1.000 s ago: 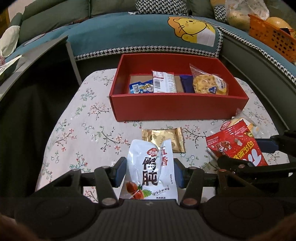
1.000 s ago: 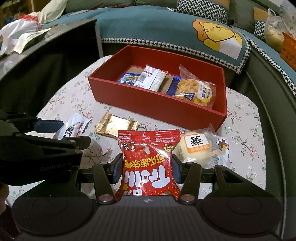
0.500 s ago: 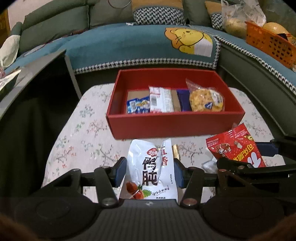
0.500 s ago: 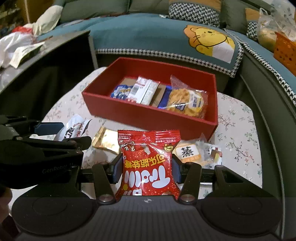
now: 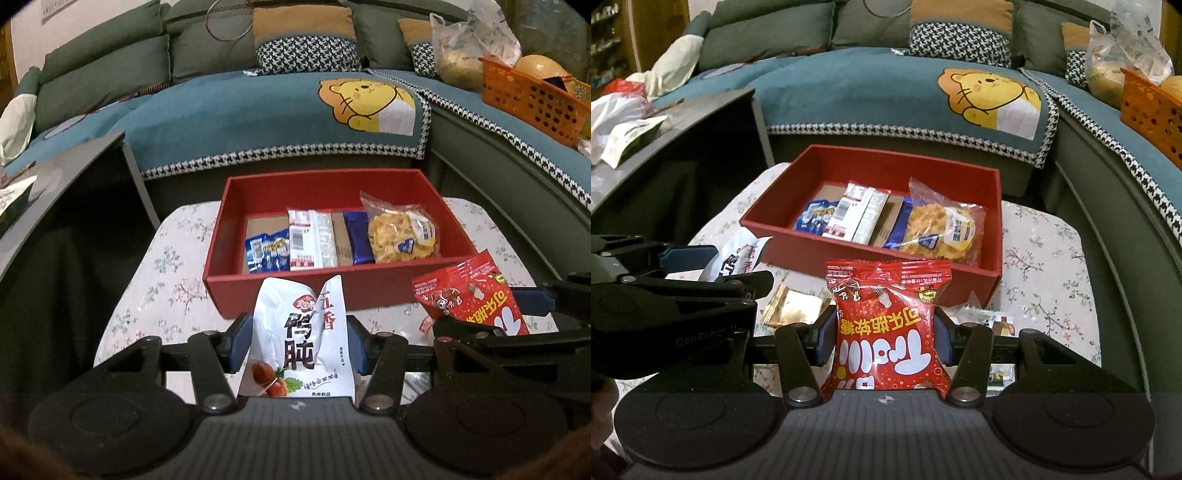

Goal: Organize snacks
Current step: 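Lift and carry duck-neck bag with left tool while right tool carries Trolli bag to box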

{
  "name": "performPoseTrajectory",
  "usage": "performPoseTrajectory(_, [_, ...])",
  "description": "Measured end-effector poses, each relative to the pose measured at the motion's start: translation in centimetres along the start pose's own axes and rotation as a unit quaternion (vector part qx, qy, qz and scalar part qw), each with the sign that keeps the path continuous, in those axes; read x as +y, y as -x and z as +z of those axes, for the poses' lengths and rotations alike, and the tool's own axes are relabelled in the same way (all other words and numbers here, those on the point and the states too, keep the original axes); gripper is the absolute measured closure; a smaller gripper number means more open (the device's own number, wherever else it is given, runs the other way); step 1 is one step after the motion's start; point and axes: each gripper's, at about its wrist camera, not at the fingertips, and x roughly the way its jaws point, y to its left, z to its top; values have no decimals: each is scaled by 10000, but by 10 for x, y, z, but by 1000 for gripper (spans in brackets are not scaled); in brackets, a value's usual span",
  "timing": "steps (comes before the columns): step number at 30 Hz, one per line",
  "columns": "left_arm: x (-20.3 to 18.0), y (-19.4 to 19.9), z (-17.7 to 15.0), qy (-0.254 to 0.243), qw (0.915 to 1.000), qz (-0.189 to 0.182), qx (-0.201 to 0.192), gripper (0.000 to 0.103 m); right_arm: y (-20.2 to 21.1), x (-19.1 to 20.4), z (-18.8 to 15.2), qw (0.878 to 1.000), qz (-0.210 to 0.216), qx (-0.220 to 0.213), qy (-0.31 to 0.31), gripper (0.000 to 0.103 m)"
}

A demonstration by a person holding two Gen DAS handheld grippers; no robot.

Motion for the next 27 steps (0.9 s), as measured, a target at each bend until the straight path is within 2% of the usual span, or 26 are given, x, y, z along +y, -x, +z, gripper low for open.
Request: performPoseTrajectory(27, [-4,-12,44,181,9988,85,-436,25,-2,-15,35,9976,-328,-547,-272,43])
